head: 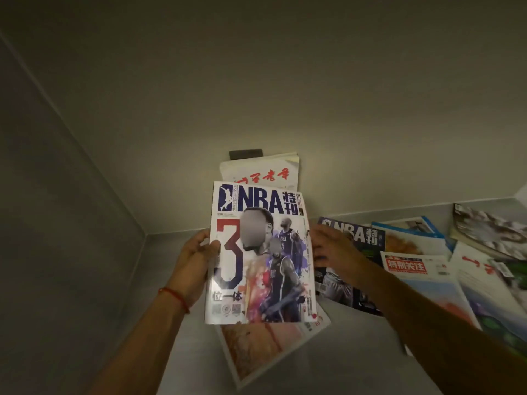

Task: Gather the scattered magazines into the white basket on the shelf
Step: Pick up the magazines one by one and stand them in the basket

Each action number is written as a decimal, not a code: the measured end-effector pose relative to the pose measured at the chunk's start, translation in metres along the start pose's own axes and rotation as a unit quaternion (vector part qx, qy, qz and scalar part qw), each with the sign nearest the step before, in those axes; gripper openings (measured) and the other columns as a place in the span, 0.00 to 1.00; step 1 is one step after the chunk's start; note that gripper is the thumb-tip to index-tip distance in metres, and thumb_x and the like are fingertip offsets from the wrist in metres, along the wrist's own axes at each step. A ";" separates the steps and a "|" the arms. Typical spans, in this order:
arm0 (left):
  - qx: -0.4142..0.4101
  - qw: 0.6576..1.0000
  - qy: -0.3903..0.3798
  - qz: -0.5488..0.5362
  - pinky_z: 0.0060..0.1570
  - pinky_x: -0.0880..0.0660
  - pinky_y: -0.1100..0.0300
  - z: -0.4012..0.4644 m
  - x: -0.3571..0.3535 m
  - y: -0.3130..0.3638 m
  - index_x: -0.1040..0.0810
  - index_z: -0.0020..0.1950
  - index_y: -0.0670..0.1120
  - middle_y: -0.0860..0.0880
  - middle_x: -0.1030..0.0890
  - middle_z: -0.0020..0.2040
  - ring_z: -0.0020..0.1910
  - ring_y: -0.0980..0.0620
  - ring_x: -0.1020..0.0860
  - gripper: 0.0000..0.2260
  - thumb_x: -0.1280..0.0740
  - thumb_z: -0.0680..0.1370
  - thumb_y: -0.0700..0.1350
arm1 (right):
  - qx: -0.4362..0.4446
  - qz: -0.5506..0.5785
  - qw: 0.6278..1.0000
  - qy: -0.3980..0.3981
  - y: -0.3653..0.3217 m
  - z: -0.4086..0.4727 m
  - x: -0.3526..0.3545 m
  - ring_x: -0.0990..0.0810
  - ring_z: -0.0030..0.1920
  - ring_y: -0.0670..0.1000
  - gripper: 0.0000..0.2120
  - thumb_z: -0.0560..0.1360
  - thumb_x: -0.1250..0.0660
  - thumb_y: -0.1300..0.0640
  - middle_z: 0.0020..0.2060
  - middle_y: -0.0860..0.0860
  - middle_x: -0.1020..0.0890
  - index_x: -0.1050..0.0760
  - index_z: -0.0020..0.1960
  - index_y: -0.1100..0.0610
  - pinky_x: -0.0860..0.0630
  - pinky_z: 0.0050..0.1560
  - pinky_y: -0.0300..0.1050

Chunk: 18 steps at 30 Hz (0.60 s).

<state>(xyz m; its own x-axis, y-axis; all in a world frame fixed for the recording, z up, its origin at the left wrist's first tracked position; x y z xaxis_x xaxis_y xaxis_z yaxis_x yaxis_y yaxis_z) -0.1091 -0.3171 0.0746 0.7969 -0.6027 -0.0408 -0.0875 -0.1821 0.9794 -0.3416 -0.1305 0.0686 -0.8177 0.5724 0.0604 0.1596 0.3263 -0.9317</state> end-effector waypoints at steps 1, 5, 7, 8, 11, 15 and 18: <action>-0.010 1.000 0.003 0.006 0.41 0.18 0.51 0.005 0.001 0.003 0.19 0.57 0.52 0.44 0.13 0.52 0.47 0.41 0.14 0.10 0.38 0.82 0.43 | 0.030 -0.037 0.999 0.017 -0.016 0.006 0.004 0.16 0.50 0.62 0.10 0.82 0.39 0.55 0.50 0.62 0.16 0.26 0.60 0.59 0.20 0.54 0.63; -0.064 0.997 0.031 0.012 0.49 0.17 0.50 0.030 -0.005 0.029 0.21 0.57 0.53 0.49 0.14 0.54 0.53 0.47 0.15 0.09 0.38 0.82 0.43 | 0.143 -0.262 0.950 0.089 -0.082 0.034 0.014 0.17 0.45 0.59 0.07 0.81 0.40 0.58 0.48 0.59 0.18 0.27 0.52 0.61 0.18 0.50 0.56; -0.089 0.995 0.041 0.019 0.54 0.19 0.51 0.044 -0.009 0.046 0.21 0.59 0.51 0.51 0.15 0.56 0.56 0.50 0.17 0.09 0.37 0.81 0.42 | 0.187 -0.290 0.931 0.118 -0.107 0.045 0.018 0.16 0.44 0.56 0.08 0.81 0.41 0.57 0.48 0.56 0.17 0.26 0.51 0.61 0.18 0.48 0.51; -0.102 0.993 0.042 0.028 0.55 0.20 0.52 0.051 -0.012 0.056 0.22 0.60 0.50 0.51 0.15 0.56 0.57 0.50 0.17 0.09 0.37 0.81 0.42 | 0.203 -0.288 0.926 0.131 -0.115 0.051 0.021 0.16 0.43 0.54 0.08 0.81 0.40 0.57 0.47 0.55 0.16 0.25 0.51 0.60 0.18 0.47 0.49; -0.105 0.992 0.039 0.062 0.57 0.21 0.50 0.071 -0.020 0.069 0.21 0.62 0.47 0.50 0.16 0.58 0.56 0.51 0.18 0.10 0.37 0.82 0.41 | 0.219 -0.282 0.919 0.166 -0.123 0.072 0.031 0.15 0.42 0.53 0.06 0.79 0.38 0.58 0.46 0.53 0.15 0.24 0.50 0.60 0.18 0.46 0.48; -0.071 0.992 0.046 0.092 0.58 0.22 0.44 0.094 -0.022 0.062 0.20 0.64 0.44 0.42 0.17 0.58 0.56 0.44 0.20 0.12 0.34 0.81 0.39 | 0.197 -0.277 0.921 0.191 -0.108 0.096 0.041 0.17 0.39 0.50 0.05 0.76 0.36 0.59 0.44 0.52 0.14 0.21 0.47 0.58 0.19 0.46 0.45; -0.061 0.991 0.069 0.095 0.60 0.23 0.41 0.105 -0.020 0.053 0.19 0.62 0.39 0.36 0.17 0.59 0.51 0.46 0.21 0.12 0.34 0.79 0.34 | 0.169 -0.257 0.934 0.180 -0.088 0.112 0.042 0.16 0.40 0.48 0.03 0.76 0.33 0.59 0.43 0.51 0.14 0.20 0.46 0.56 0.19 0.46 0.44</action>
<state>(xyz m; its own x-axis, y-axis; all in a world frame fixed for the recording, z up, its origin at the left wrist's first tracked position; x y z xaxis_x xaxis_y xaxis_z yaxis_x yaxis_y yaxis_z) -0.1926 -0.3959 0.1062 0.8481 -0.5032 0.1657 -0.1771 0.0255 0.9839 -0.4518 -0.2193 0.1133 -0.4890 0.6415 0.5910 -0.4374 0.4059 -0.8025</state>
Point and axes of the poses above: each hand's wrist, its own z-axis towards the middle knuckle, its own x-axis out of the back of the hand, y = z × x, the point moved 8 cm from there along z, towards the middle knuckle
